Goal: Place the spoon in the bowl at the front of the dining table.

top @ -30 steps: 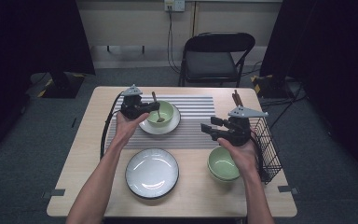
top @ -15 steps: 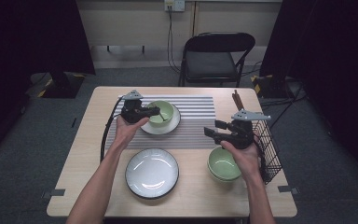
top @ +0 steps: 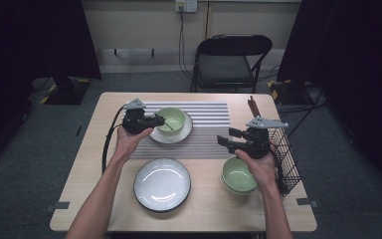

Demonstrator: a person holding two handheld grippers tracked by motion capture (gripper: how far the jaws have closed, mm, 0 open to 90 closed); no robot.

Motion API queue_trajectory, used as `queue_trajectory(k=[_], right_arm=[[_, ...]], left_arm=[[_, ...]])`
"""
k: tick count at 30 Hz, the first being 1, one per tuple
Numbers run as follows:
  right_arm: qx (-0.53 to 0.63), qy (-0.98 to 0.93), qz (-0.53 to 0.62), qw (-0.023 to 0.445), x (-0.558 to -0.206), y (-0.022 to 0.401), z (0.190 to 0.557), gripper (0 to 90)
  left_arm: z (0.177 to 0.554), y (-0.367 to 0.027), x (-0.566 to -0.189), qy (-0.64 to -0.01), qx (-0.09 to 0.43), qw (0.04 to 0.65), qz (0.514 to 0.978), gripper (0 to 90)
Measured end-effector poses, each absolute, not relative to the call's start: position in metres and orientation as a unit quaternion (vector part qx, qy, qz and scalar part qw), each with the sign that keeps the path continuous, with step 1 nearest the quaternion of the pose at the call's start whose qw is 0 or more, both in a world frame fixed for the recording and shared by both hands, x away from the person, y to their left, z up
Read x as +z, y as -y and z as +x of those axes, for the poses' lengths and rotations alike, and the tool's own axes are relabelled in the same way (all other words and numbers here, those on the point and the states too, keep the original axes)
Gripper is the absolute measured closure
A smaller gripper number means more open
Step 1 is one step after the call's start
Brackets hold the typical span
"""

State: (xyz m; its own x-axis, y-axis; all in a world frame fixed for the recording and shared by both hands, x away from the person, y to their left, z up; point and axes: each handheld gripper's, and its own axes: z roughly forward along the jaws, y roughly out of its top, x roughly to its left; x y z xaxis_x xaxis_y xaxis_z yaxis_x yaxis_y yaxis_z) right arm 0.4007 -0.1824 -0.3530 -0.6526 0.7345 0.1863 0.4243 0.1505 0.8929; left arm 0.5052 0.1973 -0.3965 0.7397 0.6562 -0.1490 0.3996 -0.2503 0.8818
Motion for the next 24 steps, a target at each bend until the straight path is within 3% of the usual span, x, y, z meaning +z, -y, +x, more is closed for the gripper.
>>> queue_trajectory(k=[12, 24], right_arm=[[0.521, -0.746, 0.388, 0.148, -0.353, 0.181, 0.401, 40.8], [0.520, -0.745, 0.390, 0.149, -0.353, 0.181, 0.401, 40.8]], left_arm=[[0.505, -0.213, -0.394, -0.338, 0.134, 0.507, 0.782, 83.0], [0.492, -0.201, -0.392, -0.321, 0.129, 0.512, 0.786, 80.5]])
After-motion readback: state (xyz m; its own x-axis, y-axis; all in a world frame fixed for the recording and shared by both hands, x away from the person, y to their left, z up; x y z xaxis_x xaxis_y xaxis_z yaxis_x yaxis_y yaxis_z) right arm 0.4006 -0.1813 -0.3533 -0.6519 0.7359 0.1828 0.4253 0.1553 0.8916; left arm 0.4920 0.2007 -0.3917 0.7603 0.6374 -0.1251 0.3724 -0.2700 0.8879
